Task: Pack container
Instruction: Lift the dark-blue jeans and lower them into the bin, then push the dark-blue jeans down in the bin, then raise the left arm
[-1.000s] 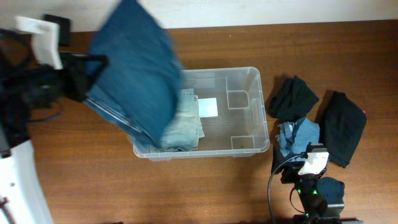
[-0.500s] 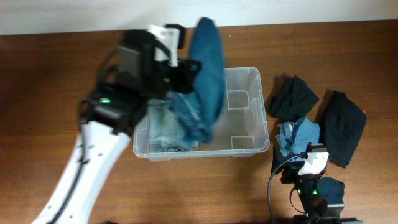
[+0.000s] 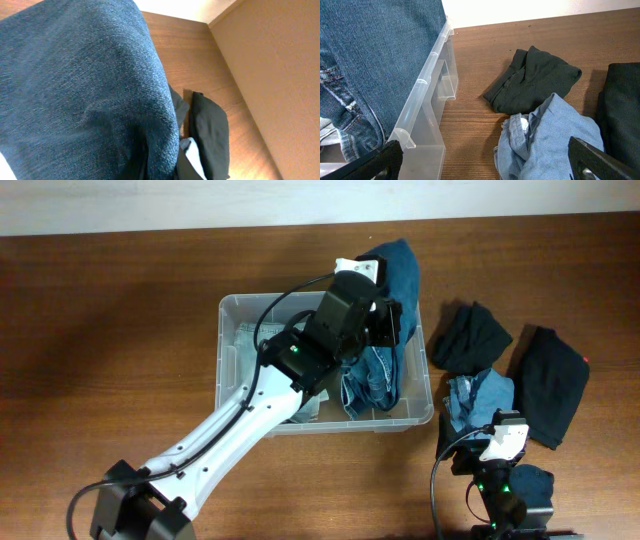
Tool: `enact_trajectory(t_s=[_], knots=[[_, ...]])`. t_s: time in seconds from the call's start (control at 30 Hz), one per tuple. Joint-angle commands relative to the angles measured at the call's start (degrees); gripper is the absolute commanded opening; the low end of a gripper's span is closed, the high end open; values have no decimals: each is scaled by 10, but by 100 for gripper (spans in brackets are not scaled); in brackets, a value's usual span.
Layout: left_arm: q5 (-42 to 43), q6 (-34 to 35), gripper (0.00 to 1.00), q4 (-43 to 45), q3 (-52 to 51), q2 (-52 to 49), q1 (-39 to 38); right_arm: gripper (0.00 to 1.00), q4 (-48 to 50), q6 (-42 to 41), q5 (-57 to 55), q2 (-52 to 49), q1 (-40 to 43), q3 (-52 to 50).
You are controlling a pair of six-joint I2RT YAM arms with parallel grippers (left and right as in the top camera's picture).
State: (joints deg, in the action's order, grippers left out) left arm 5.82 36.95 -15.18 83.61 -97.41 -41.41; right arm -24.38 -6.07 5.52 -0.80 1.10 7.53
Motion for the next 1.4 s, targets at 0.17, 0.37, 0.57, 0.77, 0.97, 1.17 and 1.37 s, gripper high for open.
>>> enact_trajectory(t_s=[0.17,0.37,0.57,0.77,0.97,1.17,1.37], knots=[[-43,-8,0,-189,6,4,2,98,0,-4,3,4,5,-4],[-117,-8,0,-329,6,4,3,98,0,-4,3,4,5,-4],[-221,-8,4,-357,6,27,30,98,0,-4,3,4,5,-4],[-270,-8,28,-379,7,119,103,98,0,-4,3,4,5,-4],[-181,-36,26,-327,6,199,111,98,0,-4,3,4,5,-4],[-151,-220,23,-238,6,77,75,98,0,-4,3,4,5,-4],[-162,-383,24,-183,6,-80,75,98,0,-4,3,4,5,-4]])
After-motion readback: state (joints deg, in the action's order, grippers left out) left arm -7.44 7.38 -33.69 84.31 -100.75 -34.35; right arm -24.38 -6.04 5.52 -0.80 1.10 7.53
